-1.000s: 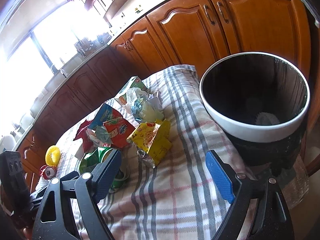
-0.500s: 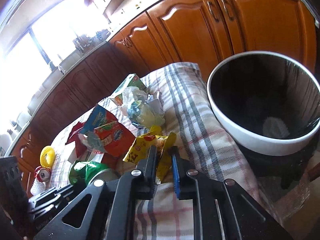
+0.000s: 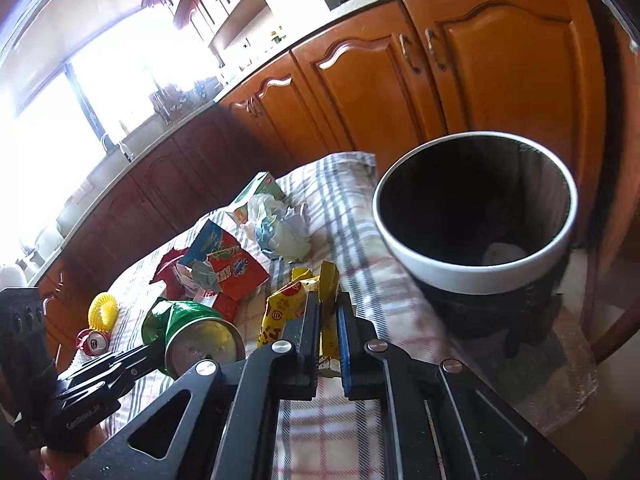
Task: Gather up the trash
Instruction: 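Grasp the crushed green can with the left tool while the right tool grasps the yellow wrapper, then carry the can and wrapper over the bin and open both tools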
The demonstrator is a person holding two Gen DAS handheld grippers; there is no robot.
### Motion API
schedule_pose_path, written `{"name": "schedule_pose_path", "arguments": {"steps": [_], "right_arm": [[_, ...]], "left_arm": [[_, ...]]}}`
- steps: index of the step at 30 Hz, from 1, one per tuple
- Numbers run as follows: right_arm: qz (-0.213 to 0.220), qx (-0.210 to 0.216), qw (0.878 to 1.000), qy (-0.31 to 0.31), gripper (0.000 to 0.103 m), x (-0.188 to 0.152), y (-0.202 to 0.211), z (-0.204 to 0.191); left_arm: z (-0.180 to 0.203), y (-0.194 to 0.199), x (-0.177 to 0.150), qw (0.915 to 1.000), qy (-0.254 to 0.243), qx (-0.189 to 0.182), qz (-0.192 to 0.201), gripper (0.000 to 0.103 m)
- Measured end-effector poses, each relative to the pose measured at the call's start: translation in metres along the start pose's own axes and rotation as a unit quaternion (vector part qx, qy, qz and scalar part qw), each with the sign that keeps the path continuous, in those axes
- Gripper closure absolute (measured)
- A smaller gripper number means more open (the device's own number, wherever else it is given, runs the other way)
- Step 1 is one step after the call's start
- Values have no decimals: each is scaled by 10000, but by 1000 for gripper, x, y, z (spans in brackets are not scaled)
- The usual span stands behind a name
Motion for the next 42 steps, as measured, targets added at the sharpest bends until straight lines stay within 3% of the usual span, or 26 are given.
{"name": "schedule_pose_path", "arguments": {"steps": [19, 42], "right_arm": [[535, -322, 9978, -201, 96, 27, 49, 43], [782, -800, 9936, -134, 96, 79, 60, 98]], "left_arm": [[57, -20, 27, 9983, -546, -186, 79, 96], [128, -78, 91, 9920, -1234, -256, 31, 96]]}}
Point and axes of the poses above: each gripper's, at about its wrist camera, not at the fingertips, and y roughly against the way its jaws point, z to its right, x to its top, the point moved 7 cm from there along -y, roughly the way its jaws point, and after that the axes turned 14 degrees about x, right-handed, at the moved point
